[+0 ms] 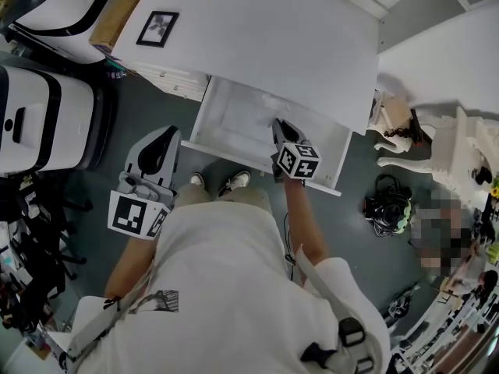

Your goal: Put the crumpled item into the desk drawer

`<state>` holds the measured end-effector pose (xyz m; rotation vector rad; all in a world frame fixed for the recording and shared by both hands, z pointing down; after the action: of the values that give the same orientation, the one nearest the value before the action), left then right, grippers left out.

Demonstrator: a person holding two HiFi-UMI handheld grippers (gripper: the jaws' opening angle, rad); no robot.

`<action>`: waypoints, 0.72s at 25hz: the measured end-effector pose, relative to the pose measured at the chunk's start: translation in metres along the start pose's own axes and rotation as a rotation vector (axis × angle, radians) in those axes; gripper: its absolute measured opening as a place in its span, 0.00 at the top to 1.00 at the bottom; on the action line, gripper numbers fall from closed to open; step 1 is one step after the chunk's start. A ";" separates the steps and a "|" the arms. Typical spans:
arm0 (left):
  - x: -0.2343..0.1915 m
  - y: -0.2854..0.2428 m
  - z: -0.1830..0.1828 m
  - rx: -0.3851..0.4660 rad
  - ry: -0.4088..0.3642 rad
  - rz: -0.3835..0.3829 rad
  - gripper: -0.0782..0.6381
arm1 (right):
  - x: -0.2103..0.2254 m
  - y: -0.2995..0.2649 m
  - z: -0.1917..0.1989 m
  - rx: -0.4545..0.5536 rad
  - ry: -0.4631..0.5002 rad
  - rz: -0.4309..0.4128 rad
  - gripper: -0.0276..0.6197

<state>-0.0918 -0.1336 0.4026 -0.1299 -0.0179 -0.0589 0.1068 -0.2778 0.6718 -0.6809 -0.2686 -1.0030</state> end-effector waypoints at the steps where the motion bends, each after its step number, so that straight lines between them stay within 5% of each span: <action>1: -0.002 0.001 0.001 -0.004 0.000 -0.005 0.87 | 0.002 -0.003 0.003 -0.008 -0.006 0.000 0.90; 18: -0.021 0.004 0.011 -0.052 -0.006 -0.077 0.87 | 0.032 -0.050 0.045 -0.155 -0.078 0.004 0.90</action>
<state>-0.1125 -0.1272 0.4127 -0.1810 -0.0278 -0.1358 0.0856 -0.2889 0.7422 -0.8623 -0.2586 -1.0017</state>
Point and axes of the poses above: the fingertips, and each gripper's own axes: y backward along the fingers, x to its right, z out of its underside, the point moved 1 cm from there along y, backward along the fingers, and after that the axes turned 15 degrees about -z, right-handed, at the moved point
